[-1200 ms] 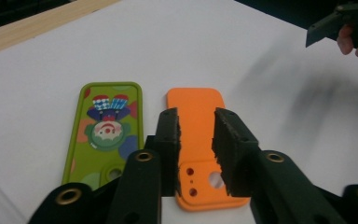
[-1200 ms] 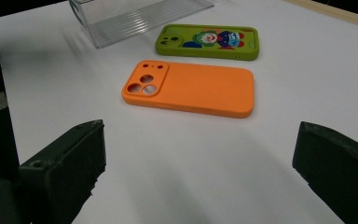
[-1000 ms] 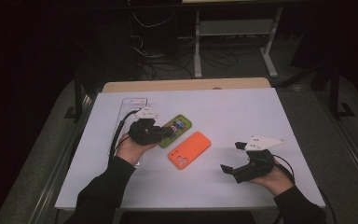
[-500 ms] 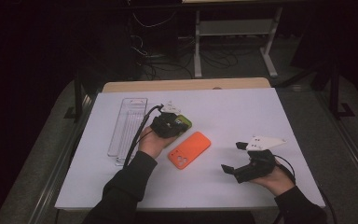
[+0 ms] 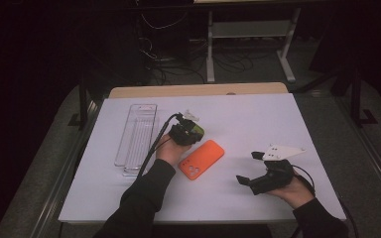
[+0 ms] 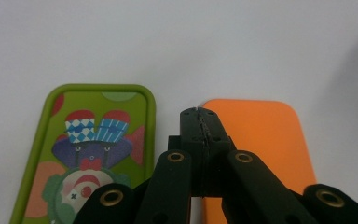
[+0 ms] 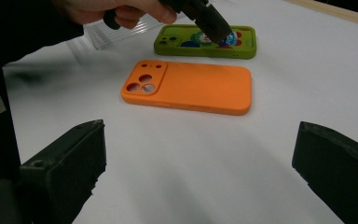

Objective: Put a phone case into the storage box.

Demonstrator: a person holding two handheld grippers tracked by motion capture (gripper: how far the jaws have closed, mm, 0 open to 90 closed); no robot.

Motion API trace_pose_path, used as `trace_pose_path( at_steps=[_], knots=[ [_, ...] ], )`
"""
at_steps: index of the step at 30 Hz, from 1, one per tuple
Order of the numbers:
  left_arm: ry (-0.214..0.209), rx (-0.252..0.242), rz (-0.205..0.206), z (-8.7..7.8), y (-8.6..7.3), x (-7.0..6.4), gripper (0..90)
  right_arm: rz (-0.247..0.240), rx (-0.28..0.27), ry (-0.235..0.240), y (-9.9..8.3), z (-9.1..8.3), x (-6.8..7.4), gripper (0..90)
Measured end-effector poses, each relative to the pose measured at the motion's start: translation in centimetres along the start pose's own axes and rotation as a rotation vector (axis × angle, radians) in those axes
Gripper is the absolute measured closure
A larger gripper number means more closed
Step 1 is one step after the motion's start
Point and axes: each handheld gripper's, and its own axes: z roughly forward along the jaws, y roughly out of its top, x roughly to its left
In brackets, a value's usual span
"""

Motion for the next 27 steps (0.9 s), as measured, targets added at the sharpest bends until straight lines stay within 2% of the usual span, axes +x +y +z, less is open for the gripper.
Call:
trace_pose_path(
  at_steps=[4, 9, 12, 14, 19, 20, 25, 27],
  knots=[
    [0.009, 0.048, 0.016, 1.0, -0.2, 0.1, 90.0, 0.001, -0.002, 0.001, 0.0, -0.1, 0.0, 2.2],
    [0.016, 0.076, 0.018, 1.5, -0.5, 0.1, 90.0, 0.003, -0.003, -0.001, -0.1, -0.1, 0.0, 2.3],
    [0.01, 0.071, 0.015, 1.9, -0.6, 0.1, 90.0, 0.003, -0.003, -0.001, -0.1, -0.1, 0.0, 2.3],
    [0.018, 0.085, 0.024, 2.0, -0.6, 0.2, 90.0, 0.002, -0.002, 0.0, -0.1, -0.2, 0.0, 2.3],
    [0.01, 0.079, 0.011, 2.4, -0.7, 0.0, 90.0, 0.003, -0.004, -0.001, -0.1, -0.1, 0.0, 2.3],
    [0.007, 0.084, 0.021, 2.4, -0.7, 0.0, 90.0, 0.003, -0.003, 0.0, -0.1, -0.1, 0.0, 2.3],
    [-0.024, 0.074, 0.018, 2.6, -0.6, -0.4, 90.0, 0.003, -0.005, 0.0, -0.1, -0.1, 0.0, 2.3],
    [-0.035, 0.077, 0.033, 2.7, -0.6, -0.7, 90.0, 0.003, -0.005, 0.001, -0.1, -0.1, 0.0, 2.4]
  ],
)
